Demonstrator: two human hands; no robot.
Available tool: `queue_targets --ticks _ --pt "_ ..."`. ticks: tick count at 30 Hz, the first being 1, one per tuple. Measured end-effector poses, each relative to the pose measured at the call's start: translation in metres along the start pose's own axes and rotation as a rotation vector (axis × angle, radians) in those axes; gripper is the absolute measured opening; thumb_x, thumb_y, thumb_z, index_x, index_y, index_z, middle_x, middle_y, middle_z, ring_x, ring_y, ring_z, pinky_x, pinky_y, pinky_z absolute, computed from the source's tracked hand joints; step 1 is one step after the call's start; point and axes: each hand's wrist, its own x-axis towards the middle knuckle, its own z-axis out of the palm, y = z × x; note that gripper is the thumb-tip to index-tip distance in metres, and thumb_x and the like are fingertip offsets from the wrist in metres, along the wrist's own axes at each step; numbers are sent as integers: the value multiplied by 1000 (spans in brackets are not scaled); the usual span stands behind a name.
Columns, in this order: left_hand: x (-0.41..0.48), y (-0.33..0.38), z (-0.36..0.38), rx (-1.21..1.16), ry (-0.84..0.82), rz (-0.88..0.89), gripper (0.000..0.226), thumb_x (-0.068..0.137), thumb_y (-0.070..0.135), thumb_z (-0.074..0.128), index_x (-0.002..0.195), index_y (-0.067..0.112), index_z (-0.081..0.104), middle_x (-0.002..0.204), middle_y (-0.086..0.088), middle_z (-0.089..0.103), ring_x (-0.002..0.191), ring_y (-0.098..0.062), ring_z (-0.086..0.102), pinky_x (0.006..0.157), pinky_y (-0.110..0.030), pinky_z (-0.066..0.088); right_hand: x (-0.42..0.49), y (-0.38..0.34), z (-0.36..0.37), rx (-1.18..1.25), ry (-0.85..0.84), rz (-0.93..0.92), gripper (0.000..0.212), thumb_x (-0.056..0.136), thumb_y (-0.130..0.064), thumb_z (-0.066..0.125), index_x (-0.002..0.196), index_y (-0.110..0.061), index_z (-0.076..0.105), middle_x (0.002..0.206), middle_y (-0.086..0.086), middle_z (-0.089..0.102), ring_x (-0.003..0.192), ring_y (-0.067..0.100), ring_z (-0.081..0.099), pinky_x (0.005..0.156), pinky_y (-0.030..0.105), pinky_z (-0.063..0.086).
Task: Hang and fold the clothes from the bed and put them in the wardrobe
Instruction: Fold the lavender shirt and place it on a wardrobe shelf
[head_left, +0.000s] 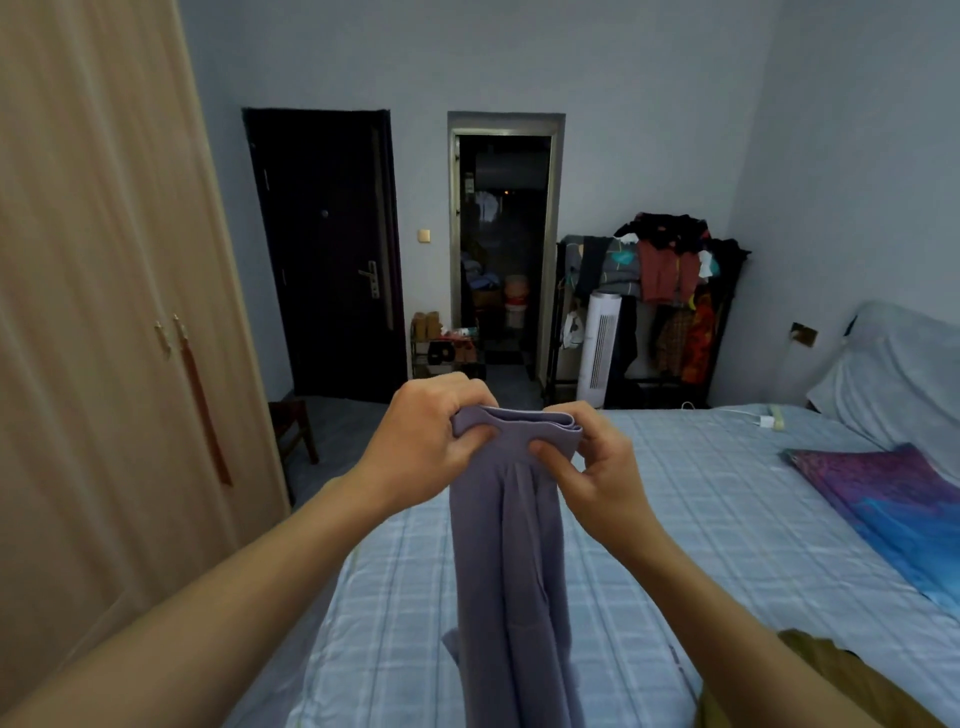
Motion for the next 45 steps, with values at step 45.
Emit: queue_targets --ticks 45 --pt "31 14 -32 367 -335 55 28 82 23 77 69 25 53 65 9 55 65 -13 56 60 -42 50 -106 62 5 -177 86 424 19 87 -7 69 78 -24 68 78 -10 68 78 8 65 66 23 52"
